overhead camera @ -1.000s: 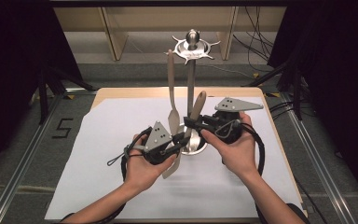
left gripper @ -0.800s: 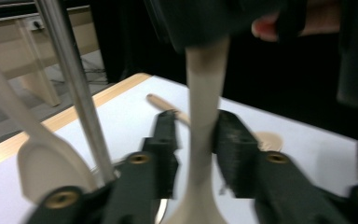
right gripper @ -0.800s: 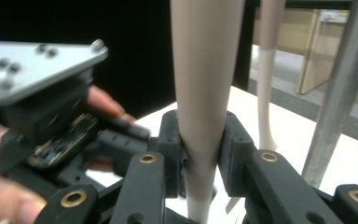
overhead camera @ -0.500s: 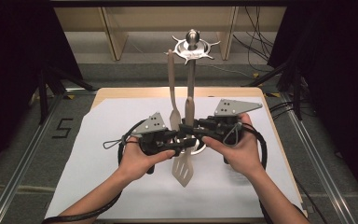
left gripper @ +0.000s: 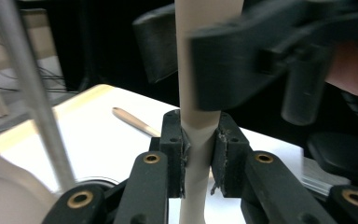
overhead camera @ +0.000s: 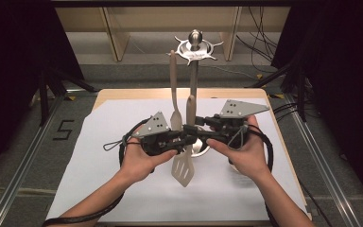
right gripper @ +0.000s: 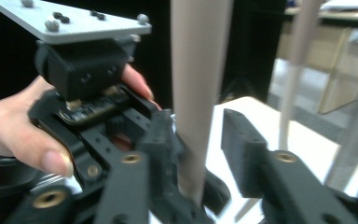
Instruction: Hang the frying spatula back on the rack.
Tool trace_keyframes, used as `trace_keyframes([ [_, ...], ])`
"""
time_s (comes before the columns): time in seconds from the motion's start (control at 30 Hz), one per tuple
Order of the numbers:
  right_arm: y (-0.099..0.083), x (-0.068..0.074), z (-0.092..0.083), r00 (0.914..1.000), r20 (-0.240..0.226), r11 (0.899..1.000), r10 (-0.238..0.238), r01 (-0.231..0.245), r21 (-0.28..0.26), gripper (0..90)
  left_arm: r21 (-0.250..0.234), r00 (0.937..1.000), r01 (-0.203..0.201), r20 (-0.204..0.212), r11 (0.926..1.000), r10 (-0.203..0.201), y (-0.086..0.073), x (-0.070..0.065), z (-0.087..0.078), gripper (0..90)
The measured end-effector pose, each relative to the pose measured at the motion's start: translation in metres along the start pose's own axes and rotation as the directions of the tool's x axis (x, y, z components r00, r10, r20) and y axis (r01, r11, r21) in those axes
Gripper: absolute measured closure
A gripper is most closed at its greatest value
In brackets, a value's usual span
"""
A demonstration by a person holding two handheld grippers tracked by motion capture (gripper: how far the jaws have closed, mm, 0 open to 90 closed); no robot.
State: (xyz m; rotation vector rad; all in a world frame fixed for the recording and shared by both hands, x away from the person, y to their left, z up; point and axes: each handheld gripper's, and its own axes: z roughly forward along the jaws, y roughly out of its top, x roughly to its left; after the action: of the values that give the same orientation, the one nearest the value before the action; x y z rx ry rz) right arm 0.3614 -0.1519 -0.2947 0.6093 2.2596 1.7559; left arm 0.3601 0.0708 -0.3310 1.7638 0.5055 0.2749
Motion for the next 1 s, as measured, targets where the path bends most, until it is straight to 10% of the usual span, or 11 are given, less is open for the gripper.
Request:
trace_keyframes([
  [0.3, -0.012, -0.015, -0.038, 0.9944, 0.083, 0.993, 0.066, -0.057, -0.101, 57.6, -0.008, 0.9976, -0.009, -0.069, 0.9999, 0.008, 0.008, 0.002, -0.002, 75.9],
  [0.57, -0.034, -0.037, -0.064, 0.9703, 0.210, 0.989, 0.121, -0.101, -0.103, 57.6, -0.021, 0.9948, 0.007, -0.102, 0.9997, -0.009, 0.016, 0.008, 0.000, 75.9],
  [0.8, -0.050, -0.045, -0.073, 0.9408, 0.277, 0.979, 0.196, -0.172, -0.108, 58.4, -0.001, 0.9822, 0.032, -0.185, 0.9995, -0.031, 0.025, 0.011, 0.004, 75.9],
  [1.0, -0.056, -0.047, -0.073, 0.9387, 0.290, 0.982, 0.187, -0.170, -0.083, 58.8, 0.031, 0.9677, 0.043, -0.250, 0.9986, -0.034, 0.034, 0.011, 0.009, 75.9],
])
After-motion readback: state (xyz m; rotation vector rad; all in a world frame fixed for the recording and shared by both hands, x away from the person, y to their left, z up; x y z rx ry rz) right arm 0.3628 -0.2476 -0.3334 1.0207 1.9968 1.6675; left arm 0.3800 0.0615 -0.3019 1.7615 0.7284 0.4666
